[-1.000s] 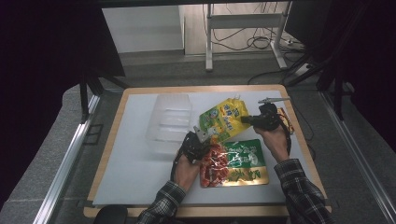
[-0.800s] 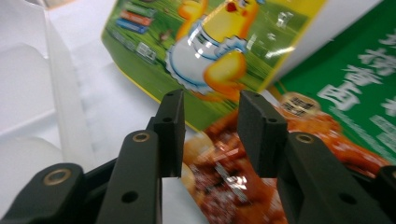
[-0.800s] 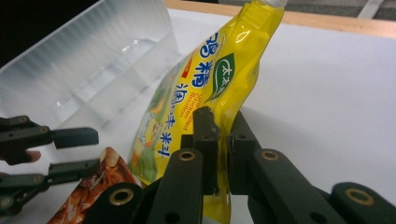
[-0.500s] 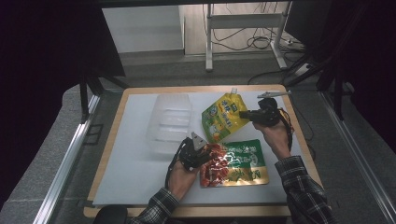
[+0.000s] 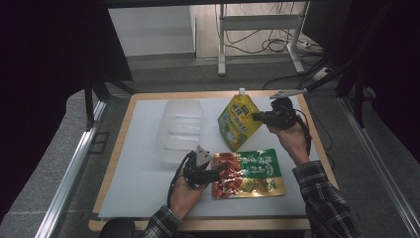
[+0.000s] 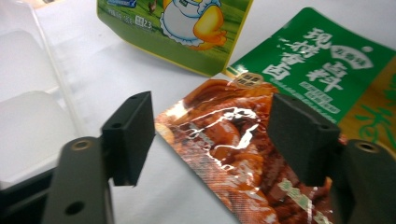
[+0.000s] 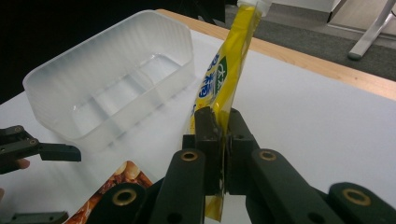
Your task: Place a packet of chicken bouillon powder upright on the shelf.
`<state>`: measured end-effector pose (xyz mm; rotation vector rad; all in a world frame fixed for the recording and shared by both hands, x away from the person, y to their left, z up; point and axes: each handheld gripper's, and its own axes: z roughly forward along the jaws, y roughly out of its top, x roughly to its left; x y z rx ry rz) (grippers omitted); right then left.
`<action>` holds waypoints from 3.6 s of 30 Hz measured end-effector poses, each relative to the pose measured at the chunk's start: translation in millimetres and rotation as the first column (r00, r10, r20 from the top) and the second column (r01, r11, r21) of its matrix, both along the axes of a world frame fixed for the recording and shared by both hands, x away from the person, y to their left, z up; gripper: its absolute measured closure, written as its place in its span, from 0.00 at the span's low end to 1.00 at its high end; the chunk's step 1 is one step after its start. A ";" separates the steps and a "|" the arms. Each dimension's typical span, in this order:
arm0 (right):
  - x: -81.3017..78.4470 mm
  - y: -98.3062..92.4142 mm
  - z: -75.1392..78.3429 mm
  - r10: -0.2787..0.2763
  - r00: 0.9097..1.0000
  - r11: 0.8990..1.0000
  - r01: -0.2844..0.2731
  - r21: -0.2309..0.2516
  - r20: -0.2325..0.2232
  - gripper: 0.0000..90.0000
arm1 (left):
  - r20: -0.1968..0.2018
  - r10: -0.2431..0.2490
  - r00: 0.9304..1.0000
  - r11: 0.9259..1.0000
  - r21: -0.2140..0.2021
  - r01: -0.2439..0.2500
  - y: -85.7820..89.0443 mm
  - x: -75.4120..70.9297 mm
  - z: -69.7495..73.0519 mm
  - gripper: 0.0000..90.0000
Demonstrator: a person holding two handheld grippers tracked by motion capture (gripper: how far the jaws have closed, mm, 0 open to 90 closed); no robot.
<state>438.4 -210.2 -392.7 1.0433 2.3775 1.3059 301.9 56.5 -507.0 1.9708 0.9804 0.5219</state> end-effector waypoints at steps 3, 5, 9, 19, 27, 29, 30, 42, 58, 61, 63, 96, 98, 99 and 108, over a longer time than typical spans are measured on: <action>-0.3 1.9 5.3 0.007 1.000 1.000 -0.006 -0.026 0.020 0.96 | -0.005 -0.004 1.000 1.000 0.001 0.004 2.5 -2.8 1.5 0.28; -0.8 2.8 8.1 0.012 0.999 0.999 -0.011 -0.041 0.029 0.97 | -0.007 -0.001 1.000 1.000 -0.010 0.000 6.0 -5.0 2.8 0.27; -2.0 4.8 12.2 0.019 0.999 0.998 -0.016 -0.066 0.043 0.97 | -0.009 -0.004 1.000 1.000 -0.018 0.004 9.9 -8.3 4.4 0.25; -3.0 9.2 22.0 0.033 0.997 0.995 -0.026 -0.101 0.066 0.97 | -0.077 -0.065 0.995 0.998 -0.011 0.065 27.5 -21.9 7.6 0.20; -1.6 13.7 30.2 0.075 0.995 0.991 -0.067 -0.115 0.067 0.97 | -0.114 -0.101 0.988 0.995 -0.022 0.100 40.0 -34.5 3.7 0.10; -0.9 15.0 31.1 0.082 0.994 0.990 -0.074 -0.116 0.067 0.97 | -0.101 -0.105 0.989 0.994 -0.031 0.102 44.5 -37.1 4.9 0.08; -0.5 15.5 31.8 0.090 0.994 0.990 -0.082 -0.118 0.065 0.97 | -0.101 -0.103 0.990 0.994 -0.036 0.100 45.9 -37.8 5.2 0.08; 5.0 23.3 44.9 0.160 0.984 0.983 -0.153 -0.098 0.074 0.97 | -0.059 -0.068 0.996 0.998 0.012 0.069 70.8 -47.5 2.5 0.03; 19.5 41.9 56.3 0.207 0.976 0.977 -0.203 -0.065 0.069 0.97 | 0.010 -0.003 1.000 0.997 0.072 0.002 88.1 -55.2 2.0 0.00; 22.3 46.1 59.4 0.216 0.974 0.975 -0.212 -0.061 0.071 0.97 | 0.014 0.000 1.000 0.997 0.072 -0.001 89.3 -56.1 2.2 0.00; 24.1 49.2 61.3 0.223 0.972 0.974 -0.219 -0.058 0.075 0.97 | 0.014 0.002 1.000 0.997 0.075 -0.003 89.8 -56.3 2.2 0.00; 56.2 113.7 73.1 0.274 0.959 0.962 -0.272 -0.039 0.075 0.97 | -0.015 0.069 0.998 0.997 0.037 -0.068 115.5 -47.0 0.4 0.00; 59.0 118.0 72.3 0.282 0.956 0.959 -0.279 -0.043 0.083 0.97 | -0.015 0.069 0.998 0.997 0.038 -0.068 115.6 -47.0 0.5 0.00; 59.0 118.0 72.3 0.282 0.956 0.959 -0.279 -0.043 0.083 0.97 | -0.015 0.069 0.998 0.997 0.038 -0.068 115.6 -47.0 0.5 0.00; 71.2 140.6 68.8 0.292 0.953 0.956 -0.289 -0.043 0.081 0.97 | -0.014 0.069 0.998 0.997 0.034 -0.068 117.3 -46.9 1.3 0.00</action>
